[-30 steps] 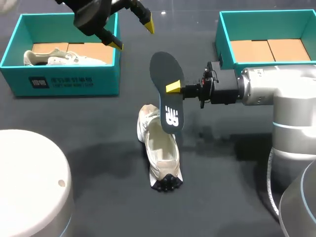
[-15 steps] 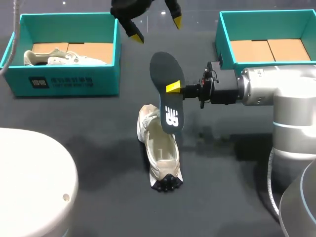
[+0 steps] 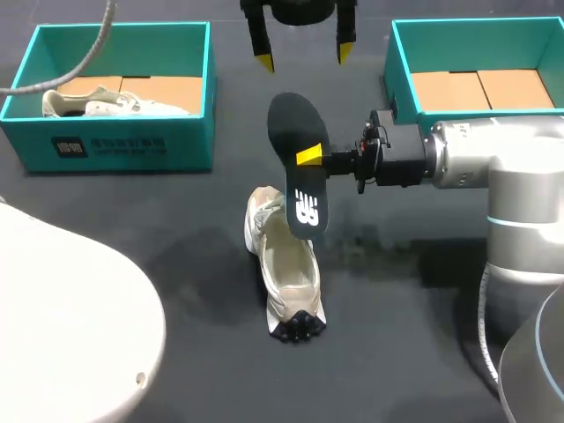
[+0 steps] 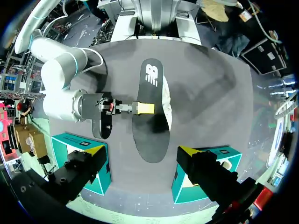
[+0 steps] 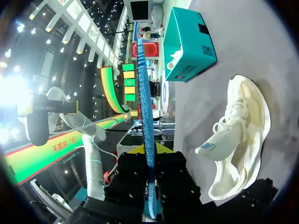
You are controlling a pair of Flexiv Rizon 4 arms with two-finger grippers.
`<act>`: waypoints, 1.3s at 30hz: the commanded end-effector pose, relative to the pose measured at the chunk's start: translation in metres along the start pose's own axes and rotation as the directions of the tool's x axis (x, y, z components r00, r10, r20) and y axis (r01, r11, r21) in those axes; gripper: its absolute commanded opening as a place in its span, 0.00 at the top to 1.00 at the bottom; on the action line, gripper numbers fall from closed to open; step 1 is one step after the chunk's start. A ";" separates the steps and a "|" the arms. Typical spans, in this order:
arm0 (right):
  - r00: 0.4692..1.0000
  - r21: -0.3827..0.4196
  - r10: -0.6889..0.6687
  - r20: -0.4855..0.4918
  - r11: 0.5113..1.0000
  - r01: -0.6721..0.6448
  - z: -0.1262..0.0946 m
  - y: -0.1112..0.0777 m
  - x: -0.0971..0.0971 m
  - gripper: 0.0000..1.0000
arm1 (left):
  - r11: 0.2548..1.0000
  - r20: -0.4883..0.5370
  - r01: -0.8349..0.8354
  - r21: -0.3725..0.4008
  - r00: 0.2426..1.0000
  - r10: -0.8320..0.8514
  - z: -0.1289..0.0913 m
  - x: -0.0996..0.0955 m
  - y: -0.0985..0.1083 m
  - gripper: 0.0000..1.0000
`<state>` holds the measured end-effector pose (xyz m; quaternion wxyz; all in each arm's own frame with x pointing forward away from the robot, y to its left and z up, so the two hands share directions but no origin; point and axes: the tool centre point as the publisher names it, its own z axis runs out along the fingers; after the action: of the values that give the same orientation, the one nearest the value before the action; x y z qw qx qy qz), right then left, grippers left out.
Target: Take the shoe out of the shoebox, open the shoe tongue, remove and reinsert the insole, then place the shoe into the shoebox
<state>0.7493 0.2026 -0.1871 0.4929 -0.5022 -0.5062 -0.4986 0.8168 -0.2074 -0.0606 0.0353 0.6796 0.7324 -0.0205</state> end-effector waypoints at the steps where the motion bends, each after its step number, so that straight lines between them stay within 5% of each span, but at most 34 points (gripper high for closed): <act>1: 1.000 0.001 0.000 0.003 1.000 0.000 0.001 -0.001 0.000 1.00 | 1.000 -0.226 0.003 0.012 0.974 0.000 0.002 -0.005 0.003 0.00; 17: 1.000 0.001 0.000 0.003 1.000 0.000 0.001 -0.001 0.000 1.00 | 1.000 -0.067 -0.006 0.029 0.998 0.008 0.007 0.023 -0.007 0.00; 23: 1.000 0.001 0.000 0.003 1.000 0.000 0.001 -0.001 0.000 1.00 | 1.000 0.112 0.007 0.003 0.994 -0.007 0.011 0.043 -0.013 0.00; 39: 1.000 0.001 0.000 0.003 1.000 0.000 0.001 -0.001 0.000 1.00 | 0.995 0.532 -0.017 0.094 0.846 -0.036 0.016 0.072 -0.021 0.00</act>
<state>0.7496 0.2027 -0.1868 0.4930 -0.5024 -0.5072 -0.4974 0.7894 -0.1497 -0.0773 0.0584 0.6733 0.7313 -0.0924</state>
